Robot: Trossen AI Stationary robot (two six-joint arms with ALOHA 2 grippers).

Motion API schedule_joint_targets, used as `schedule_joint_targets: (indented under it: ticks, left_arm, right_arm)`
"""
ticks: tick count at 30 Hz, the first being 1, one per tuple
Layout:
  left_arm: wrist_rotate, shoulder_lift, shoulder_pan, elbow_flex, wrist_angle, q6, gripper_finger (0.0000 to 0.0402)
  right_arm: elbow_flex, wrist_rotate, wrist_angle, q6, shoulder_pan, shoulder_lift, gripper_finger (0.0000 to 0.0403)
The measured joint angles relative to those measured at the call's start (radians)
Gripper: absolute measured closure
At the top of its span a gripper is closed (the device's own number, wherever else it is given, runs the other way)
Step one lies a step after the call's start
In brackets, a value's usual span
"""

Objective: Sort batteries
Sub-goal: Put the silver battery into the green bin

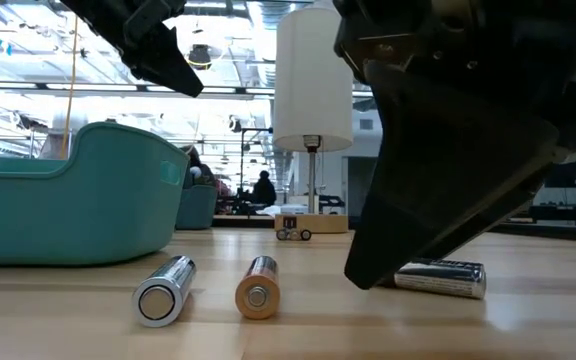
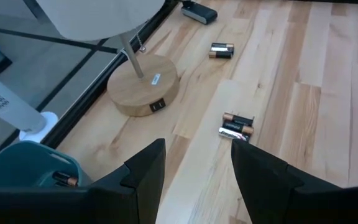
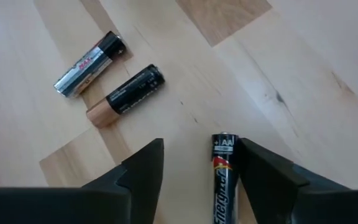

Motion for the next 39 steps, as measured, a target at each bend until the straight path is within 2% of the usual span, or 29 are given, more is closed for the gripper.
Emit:
schedule_joint_targets:
  ticks: [10,14,24,39]
  left_arm:
    - [0.000,0.000,0.000,0.000,0.000,0.000,0.0223]
    - [0.000,0.000,0.000,0.000,-0.001,0.000,0.0223]
    - [0.000,0.000,0.000,0.000,-0.017,-0.002,0.0223]
    - [0.000,0.000,0.000,0.000,-0.016,-0.003,0.0223]
  right_arm:
    - [0.000,0.000,-0.070,0.011,-0.006,0.000,0.0316]
    - [0.000,-0.006,-0.071,0.011,-0.012,-0.001,0.0348]
    - [-0.001,-0.008,-0.074,-0.009,-0.018,0.000,0.0357]
    - [-0.005,0.060,-0.065,-0.109,-0.013,-0.019,0.0358]
